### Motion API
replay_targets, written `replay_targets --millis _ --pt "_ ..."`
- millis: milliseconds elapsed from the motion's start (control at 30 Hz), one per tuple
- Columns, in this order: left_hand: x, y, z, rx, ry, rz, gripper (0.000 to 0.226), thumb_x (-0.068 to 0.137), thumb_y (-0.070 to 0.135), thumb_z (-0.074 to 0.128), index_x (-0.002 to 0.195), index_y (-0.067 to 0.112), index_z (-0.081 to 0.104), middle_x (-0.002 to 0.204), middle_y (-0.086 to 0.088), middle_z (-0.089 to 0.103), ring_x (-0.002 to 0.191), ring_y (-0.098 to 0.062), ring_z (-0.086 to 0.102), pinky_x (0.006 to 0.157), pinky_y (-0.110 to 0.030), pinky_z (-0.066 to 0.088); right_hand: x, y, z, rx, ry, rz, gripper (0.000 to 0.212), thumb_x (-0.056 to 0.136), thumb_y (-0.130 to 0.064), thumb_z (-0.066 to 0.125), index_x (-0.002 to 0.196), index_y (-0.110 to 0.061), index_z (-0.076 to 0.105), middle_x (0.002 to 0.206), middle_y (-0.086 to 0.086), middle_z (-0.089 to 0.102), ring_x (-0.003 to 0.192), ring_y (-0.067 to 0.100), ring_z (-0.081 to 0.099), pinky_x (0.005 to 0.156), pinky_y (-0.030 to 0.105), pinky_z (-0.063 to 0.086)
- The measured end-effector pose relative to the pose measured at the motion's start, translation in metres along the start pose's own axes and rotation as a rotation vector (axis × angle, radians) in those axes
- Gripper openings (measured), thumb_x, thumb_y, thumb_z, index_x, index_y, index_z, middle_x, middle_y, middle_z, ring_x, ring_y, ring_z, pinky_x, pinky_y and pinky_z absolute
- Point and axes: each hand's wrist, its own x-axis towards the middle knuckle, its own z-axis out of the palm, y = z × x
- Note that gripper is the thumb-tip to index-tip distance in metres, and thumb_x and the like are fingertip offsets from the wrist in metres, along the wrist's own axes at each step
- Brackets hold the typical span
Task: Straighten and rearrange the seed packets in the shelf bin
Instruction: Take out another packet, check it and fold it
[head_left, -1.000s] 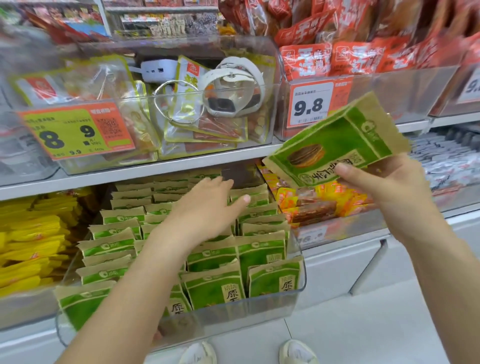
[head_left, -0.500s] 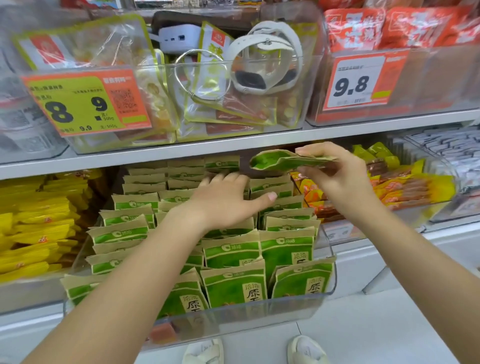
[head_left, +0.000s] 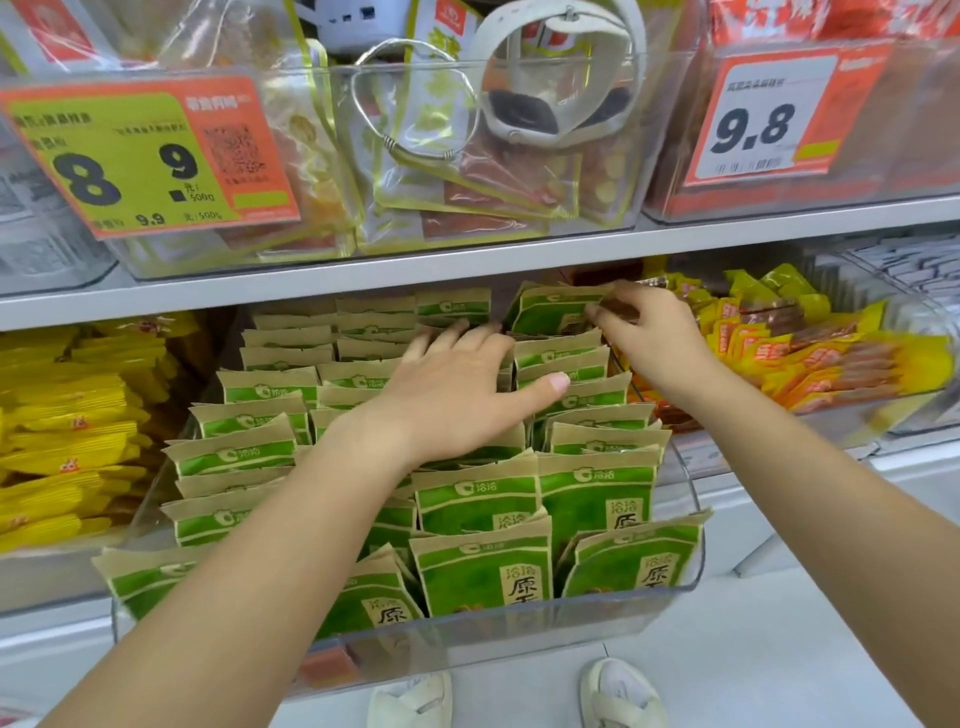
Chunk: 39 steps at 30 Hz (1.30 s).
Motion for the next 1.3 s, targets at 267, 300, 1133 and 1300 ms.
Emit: replay_targets --millis 267,300,1133,1300 --pt "0.000 0.000 0.002 -0.006 0.018 -0.004 0.083 0.086 0.078 0.016 0.153 0.029 0.025 0.163 0.006 0.019 0.151 -0.018 0.011 0.122 -0.046 0.003 0.020 -0.009 0.009 -0.033 -0.031 0.122 0.027 0.094 -0.028 0.061 0.101 -0.004 0.071 0.090 0.012 0.063 0.094 0.031 0.058 0.071 0.029 0.039" --pt "-0.001 0.000 0.002 -0.008 0.018 -0.005 0.083 0.086 0.078 0.016 0.153 0.030 0.025 0.163 0.006 0.019 0.151 -0.018 0.011 0.122 -0.046 0.003 0.023 -0.009 0.010 0.040 -0.053 0.157 0.030 0.094 -0.028 0.059 0.109 -0.004 0.069 0.094 0.012 0.063 0.095 0.028 0.057 0.075 0.028 0.040" --pt "0.000 -0.004 0.002 -0.011 0.037 -0.009 0.077 0.090 0.076 0.019 0.153 0.033 0.025 0.163 0.007 0.018 0.151 -0.016 0.009 0.121 -0.044 0.003 0.013 -0.030 0.000 0.012 -0.380 0.017 0.037 0.101 -0.031 0.045 0.134 -0.019 0.056 0.140 0.003 0.053 0.130 0.020 0.046 0.106 0.030 0.035" --pt "-0.001 -0.004 0.000 -0.047 0.033 0.001 0.072 0.089 0.075 0.023 0.149 0.038 0.031 0.162 0.007 0.021 0.151 -0.018 0.011 0.121 -0.045 0.003 0.022 -0.019 -0.013 -0.075 -0.275 0.061 0.025 0.089 -0.024 0.066 0.113 -0.020 0.071 0.120 0.004 0.067 0.115 0.019 0.057 0.093 0.025 0.042"
